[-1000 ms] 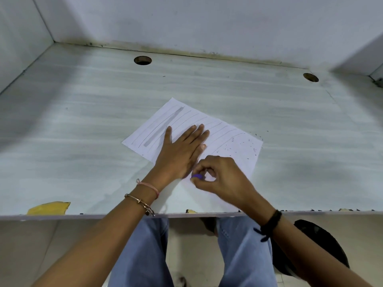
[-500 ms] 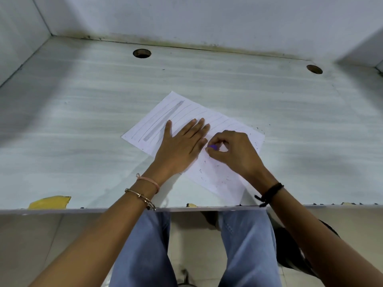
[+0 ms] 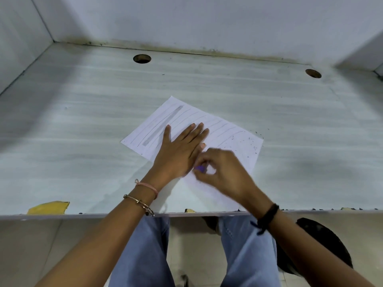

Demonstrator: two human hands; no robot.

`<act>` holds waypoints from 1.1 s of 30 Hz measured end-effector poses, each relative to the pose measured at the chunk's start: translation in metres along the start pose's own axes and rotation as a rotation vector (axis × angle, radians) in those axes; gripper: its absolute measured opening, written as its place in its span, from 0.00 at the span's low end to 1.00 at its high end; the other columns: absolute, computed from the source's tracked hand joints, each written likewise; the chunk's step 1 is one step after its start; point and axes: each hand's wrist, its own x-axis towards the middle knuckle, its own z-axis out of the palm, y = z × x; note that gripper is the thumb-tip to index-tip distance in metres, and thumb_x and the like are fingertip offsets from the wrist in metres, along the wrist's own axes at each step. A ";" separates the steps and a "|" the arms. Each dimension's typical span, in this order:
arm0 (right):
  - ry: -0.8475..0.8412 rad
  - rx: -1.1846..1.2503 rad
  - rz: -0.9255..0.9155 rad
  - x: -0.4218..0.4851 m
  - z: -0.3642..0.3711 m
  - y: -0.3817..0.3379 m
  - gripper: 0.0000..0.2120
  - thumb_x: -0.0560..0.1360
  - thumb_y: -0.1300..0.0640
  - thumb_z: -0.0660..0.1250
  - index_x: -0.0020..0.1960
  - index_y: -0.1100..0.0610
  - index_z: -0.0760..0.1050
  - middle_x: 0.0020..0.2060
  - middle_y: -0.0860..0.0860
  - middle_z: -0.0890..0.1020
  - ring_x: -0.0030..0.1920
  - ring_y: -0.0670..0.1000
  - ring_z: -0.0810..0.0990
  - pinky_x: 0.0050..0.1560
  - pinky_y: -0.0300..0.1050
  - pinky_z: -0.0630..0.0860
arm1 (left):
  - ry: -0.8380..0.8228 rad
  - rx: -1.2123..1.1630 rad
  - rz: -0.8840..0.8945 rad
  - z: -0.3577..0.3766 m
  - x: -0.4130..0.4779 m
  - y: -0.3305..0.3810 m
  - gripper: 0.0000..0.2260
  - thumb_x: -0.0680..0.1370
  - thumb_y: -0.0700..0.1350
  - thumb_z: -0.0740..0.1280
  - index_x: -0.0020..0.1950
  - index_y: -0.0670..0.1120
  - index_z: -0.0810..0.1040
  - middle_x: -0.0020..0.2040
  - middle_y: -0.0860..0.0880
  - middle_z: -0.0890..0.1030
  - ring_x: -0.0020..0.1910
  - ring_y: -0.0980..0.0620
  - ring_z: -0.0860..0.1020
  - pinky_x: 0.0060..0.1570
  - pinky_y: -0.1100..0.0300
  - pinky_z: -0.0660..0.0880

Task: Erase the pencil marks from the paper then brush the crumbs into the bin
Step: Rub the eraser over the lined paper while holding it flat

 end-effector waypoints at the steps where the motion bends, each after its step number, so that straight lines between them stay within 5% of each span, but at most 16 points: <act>1: -0.052 0.021 -0.020 -0.006 0.002 -0.003 0.01 0.69 0.58 0.71 0.40 0.55 0.80 0.34 0.44 0.79 0.36 0.41 0.74 0.39 0.30 0.66 | -0.002 -0.007 0.005 0.000 -0.001 0.000 0.24 0.83 0.56 0.37 0.79 0.57 0.43 0.79 0.59 0.43 0.77 0.61 0.41 0.73 0.38 0.38; 7: 0.167 0.078 0.152 0.018 -0.023 0.037 0.02 0.71 0.61 0.72 0.40 0.59 0.80 0.33 0.46 0.79 0.34 0.36 0.73 0.37 0.28 0.66 | -0.021 -0.004 -0.036 0.000 0.001 0.003 0.22 0.84 0.54 0.40 0.79 0.58 0.43 0.79 0.60 0.42 0.77 0.62 0.41 0.73 0.38 0.39; 12: 0.115 0.091 0.199 0.008 -0.034 0.051 0.02 0.72 0.60 0.71 0.41 0.56 0.79 0.32 0.42 0.76 0.31 0.40 0.71 0.35 0.28 0.66 | -0.019 -0.017 -0.023 0.002 0.004 0.013 0.23 0.84 0.54 0.40 0.79 0.58 0.43 0.79 0.59 0.42 0.77 0.61 0.41 0.73 0.37 0.38; 16: 0.135 0.109 0.240 -0.005 -0.051 0.067 0.01 0.73 0.59 0.70 0.42 0.55 0.79 0.37 0.48 0.79 0.33 0.43 0.70 0.36 0.29 0.68 | -0.012 -0.013 -0.006 0.008 0.015 0.027 0.23 0.84 0.54 0.40 0.79 0.58 0.43 0.79 0.59 0.42 0.77 0.60 0.41 0.73 0.37 0.38; 24: 0.302 0.282 0.339 -0.018 -0.066 0.076 0.04 0.72 0.63 0.71 0.46 0.57 0.81 0.43 0.46 0.80 0.39 0.41 0.78 0.41 0.25 0.71 | -0.027 -0.036 0.014 0.013 0.032 0.055 0.22 0.84 0.53 0.41 0.79 0.56 0.43 0.79 0.58 0.43 0.78 0.59 0.41 0.73 0.37 0.38; 28: 0.200 0.291 0.278 -0.021 -0.050 0.068 0.09 0.71 0.65 0.71 0.46 0.53 0.81 0.47 0.48 0.82 0.44 0.42 0.80 0.45 0.28 0.74 | 0.054 -0.017 0.042 0.014 0.035 0.054 0.22 0.84 0.53 0.43 0.79 0.56 0.52 0.80 0.56 0.51 0.78 0.56 0.51 0.72 0.43 0.49; 33: 0.172 0.282 0.254 -0.015 -0.043 0.065 0.05 0.71 0.63 0.71 0.46 0.55 0.81 0.41 0.49 0.83 0.37 0.43 0.78 0.41 0.29 0.73 | 0.183 -0.039 0.095 0.011 0.039 0.041 0.22 0.84 0.54 0.46 0.76 0.53 0.65 0.75 0.56 0.66 0.71 0.54 0.66 0.64 0.50 0.59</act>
